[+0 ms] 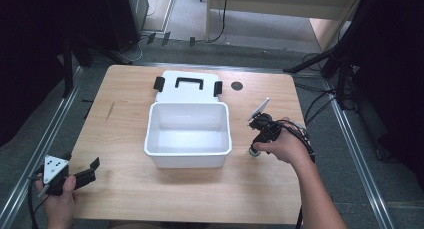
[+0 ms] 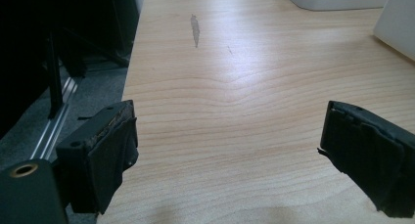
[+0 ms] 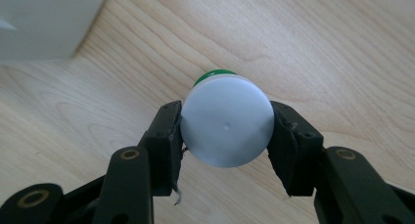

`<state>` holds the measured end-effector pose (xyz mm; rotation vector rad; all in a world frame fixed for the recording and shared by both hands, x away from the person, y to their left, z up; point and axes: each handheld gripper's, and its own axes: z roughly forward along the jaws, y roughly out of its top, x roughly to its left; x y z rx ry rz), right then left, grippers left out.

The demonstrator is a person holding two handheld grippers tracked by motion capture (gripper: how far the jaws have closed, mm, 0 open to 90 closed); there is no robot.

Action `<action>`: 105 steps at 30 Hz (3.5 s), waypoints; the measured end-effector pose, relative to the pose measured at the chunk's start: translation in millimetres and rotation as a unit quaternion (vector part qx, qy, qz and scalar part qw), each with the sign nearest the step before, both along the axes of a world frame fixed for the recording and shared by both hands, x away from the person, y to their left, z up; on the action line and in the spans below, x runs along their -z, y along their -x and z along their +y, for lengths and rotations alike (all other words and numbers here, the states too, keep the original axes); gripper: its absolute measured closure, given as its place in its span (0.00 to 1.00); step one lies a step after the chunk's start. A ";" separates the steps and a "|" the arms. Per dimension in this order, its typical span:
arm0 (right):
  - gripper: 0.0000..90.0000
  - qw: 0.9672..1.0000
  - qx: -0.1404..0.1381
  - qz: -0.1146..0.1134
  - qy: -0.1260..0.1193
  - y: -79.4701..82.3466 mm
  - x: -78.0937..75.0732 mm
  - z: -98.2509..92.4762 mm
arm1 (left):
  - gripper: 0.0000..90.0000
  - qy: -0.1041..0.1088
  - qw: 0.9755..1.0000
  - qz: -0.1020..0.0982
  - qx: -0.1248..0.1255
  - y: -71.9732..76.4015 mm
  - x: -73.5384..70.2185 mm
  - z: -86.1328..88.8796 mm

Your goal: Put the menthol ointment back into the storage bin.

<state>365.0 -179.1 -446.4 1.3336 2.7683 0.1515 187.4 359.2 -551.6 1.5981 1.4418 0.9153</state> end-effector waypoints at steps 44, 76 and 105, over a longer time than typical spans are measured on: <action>0.57 0.996 -0.089 0.004 -0.006 -3.5 -123.2 84.5 | 0.09 0.003 1.000 0.000 0.002 -0.4 0.0 0.8; 0.57 0.992 -0.129 0.011 -0.009 -2.9 -106.7 120.8 | 0.09 0.005 1.000 0.001 0.002 -0.5 0.0 1.2; 0.57 0.987 -0.156 0.042 -0.008 -5.6 -43.5 143.9 | 0.09 0.005 1.000 0.001 0.001 -0.7 0.2 0.9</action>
